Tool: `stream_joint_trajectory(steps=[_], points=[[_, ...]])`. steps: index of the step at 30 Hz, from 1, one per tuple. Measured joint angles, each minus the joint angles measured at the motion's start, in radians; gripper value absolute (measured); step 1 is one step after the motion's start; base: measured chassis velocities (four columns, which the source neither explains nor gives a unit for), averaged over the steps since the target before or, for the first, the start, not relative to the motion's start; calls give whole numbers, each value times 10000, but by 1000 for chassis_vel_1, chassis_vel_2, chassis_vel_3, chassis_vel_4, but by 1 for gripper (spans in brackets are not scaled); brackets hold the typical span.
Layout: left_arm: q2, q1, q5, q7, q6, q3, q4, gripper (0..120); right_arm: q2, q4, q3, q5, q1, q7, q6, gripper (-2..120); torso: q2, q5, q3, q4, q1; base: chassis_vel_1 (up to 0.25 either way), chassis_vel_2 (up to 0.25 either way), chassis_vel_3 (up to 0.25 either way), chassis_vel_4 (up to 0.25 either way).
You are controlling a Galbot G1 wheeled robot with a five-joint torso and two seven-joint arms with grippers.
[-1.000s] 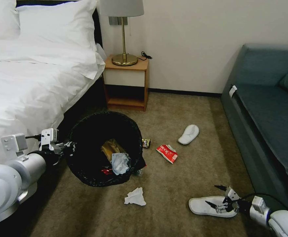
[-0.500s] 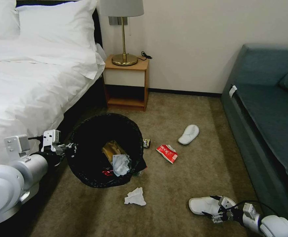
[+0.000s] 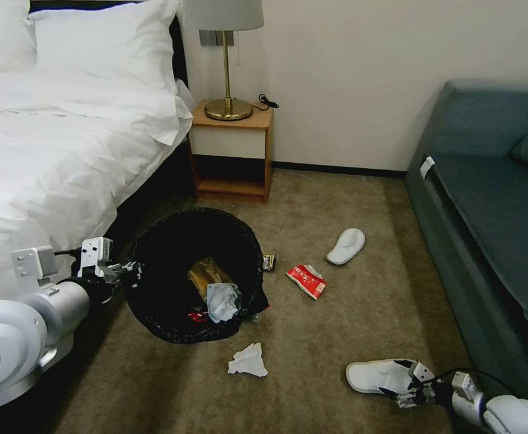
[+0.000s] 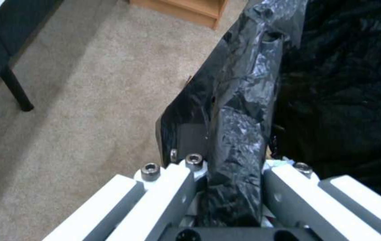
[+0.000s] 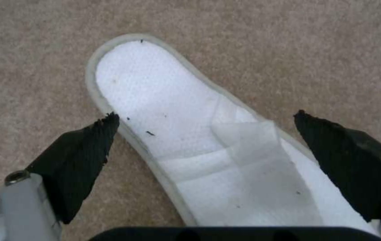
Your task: Pick up the trash bin, then pick up the garbage on the floor and place it into the trash bin.
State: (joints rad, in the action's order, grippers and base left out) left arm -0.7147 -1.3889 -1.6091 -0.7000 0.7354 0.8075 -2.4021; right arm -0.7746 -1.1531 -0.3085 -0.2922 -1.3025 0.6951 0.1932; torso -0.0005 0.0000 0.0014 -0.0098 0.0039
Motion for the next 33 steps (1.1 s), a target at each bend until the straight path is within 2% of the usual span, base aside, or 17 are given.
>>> stream_joint_trajectory(steps=[13,19,33], points=[[79,139,-51,78,0,31,58,2,25,250,130,-362,476,104,-120,100,1,0,0,1,-1,0,0,0,0],[181,99,-165,39,0,130,-29,2,-240,1293,282,-403,913,446,92,100,0,3,0,0,-1,0,0,0,0],[132,88,-82,12,0,-51,-33,2,-562,1783,87,-421,679,509,190,100,0,-1,-1,-1,-1,0,0,0,0]])
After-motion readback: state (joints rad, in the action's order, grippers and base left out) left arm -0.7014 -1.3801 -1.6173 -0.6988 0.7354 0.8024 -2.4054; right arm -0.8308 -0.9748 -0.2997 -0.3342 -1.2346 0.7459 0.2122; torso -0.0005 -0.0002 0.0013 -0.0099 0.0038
